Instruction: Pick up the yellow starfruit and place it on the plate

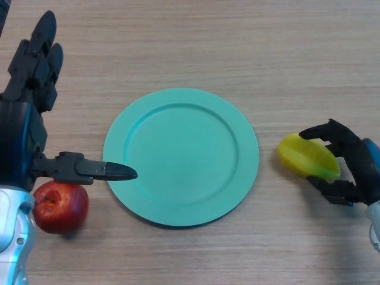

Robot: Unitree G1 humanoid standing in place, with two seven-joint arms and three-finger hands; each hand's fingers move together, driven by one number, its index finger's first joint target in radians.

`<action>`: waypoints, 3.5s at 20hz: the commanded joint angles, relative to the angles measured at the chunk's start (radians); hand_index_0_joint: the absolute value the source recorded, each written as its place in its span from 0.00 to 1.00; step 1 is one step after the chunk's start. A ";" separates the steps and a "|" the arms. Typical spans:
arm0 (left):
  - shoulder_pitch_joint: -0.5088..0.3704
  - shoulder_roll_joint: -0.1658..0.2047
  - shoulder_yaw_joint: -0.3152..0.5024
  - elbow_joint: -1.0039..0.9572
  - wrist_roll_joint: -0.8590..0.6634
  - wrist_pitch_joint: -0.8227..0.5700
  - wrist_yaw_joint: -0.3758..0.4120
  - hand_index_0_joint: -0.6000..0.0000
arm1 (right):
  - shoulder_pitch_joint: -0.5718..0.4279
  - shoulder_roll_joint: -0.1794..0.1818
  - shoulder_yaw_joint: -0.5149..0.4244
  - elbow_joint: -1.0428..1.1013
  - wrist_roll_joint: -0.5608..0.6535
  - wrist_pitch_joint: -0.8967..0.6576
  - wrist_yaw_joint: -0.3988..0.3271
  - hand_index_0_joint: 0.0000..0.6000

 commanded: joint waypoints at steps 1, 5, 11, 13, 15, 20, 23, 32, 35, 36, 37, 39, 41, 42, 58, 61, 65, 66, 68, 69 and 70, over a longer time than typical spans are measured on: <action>-0.028 0.027 0.059 -0.064 -0.022 -0.089 0.004 1.00 | -0.039 -0.036 -0.033 -0.069 -0.016 -0.035 -0.042 1.00; -0.026 0.029 0.067 -0.083 -0.028 -0.071 0.001 1.00 | -0.041 -0.042 -0.046 -0.165 -0.005 0.035 0.002 1.00; -0.038 0.035 0.071 -0.083 -0.036 -0.071 0.009 1.00 | -0.056 -0.061 -0.073 -0.267 0.003 0.061 0.019 1.00; -0.037 0.034 0.073 -0.082 -0.042 -0.075 0.007 1.00 | -0.049 -0.060 -0.070 -0.284 -0.007 0.072 0.027 1.00; -0.036 0.033 0.071 -0.083 -0.041 -0.080 0.009 1.00 | -0.042 -0.063 -0.076 -0.317 -0.019 0.082 0.037 1.00; -0.034 0.033 0.073 -0.087 -0.044 -0.078 0.010 1.00 | -0.035 -0.035 -0.086 -0.467 0.096 0.157 0.062 1.00; -0.037 0.034 0.071 -0.092 -0.041 -0.070 0.014 1.00 | -0.041 0.006 -0.061 -0.590 0.227 0.245 0.072 1.00; -0.024 0.037 0.089 -0.111 -0.054 -0.063 0.010 1.00 | -0.087 0.120 0.141 -0.719 0.427 0.414 -0.006 1.00; -0.022 0.043 0.104 -0.125 -0.074 -0.045 -0.007 1.00 | -0.110 0.123 0.253 -0.654 0.507 0.384 -0.114 1.00; -0.017 0.042 0.108 -0.128 -0.082 -0.043 -0.011 1.00 | -0.123 0.123 0.282 -0.627 0.529 0.360 -0.141 1.00; -0.013 0.042 0.113 -0.129 -0.089 -0.043 -0.015 1.00 | -0.138 0.123 0.324 -0.596 0.581 0.325 -0.185 1.00; -0.013 0.045 0.120 -0.131 -0.096 -0.035 -0.017 1.00 | -0.142 0.123 0.412 -0.546 0.688 0.206 -0.256 1.00; -0.016 0.048 0.127 -0.130 -0.097 -0.036 -0.012 1.00 | -0.137 0.123 0.474 -0.489 0.741 0.103 -0.289 1.00; -0.016 0.048 0.129 -0.126 -0.097 -0.040 -0.009 1.00 | -0.137 0.123 0.493 -0.462 0.759 0.081 -0.303 1.00; -0.003 0.030 0.094 -0.118 -0.073 -0.071 -0.004 1.00 | -0.187 0.123 0.549 -0.248 0.690 0.057 -0.373 0.09; -0.008 0.025 0.074 -0.108 -0.055 -0.084 -0.001 1.00 | -0.194 0.123 0.518 -0.245 0.628 0.059 -0.379 0.00; -0.014 0.023 0.069 -0.088 -0.051 -0.099 0.000 1.00 | -0.155 0.123 0.398 -0.372 0.541 0.109 -0.301 0.00; -0.018 0.025 0.068 -0.086 -0.052 -0.092 0.003 1.00 | -0.140 0.123 0.371 -0.417 0.536 0.134 -0.275 0.00; -0.027 0.028 0.067 -0.085 -0.056 -0.060 0.009 1.00 | -0.102 0.123 0.307 -0.524 0.513 0.199 -0.191 0.00; -0.031 0.029 0.070 -0.082 -0.059 -0.050 0.012 1.00 | -0.085 0.123 0.270 -0.577 0.507 0.228 -0.146 0.00; -0.034 0.030 0.071 -0.074 -0.057 -0.054 0.017 1.00 | -0.070 0.123 0.239 -0.617 0.498 0.245 -0.112 0.00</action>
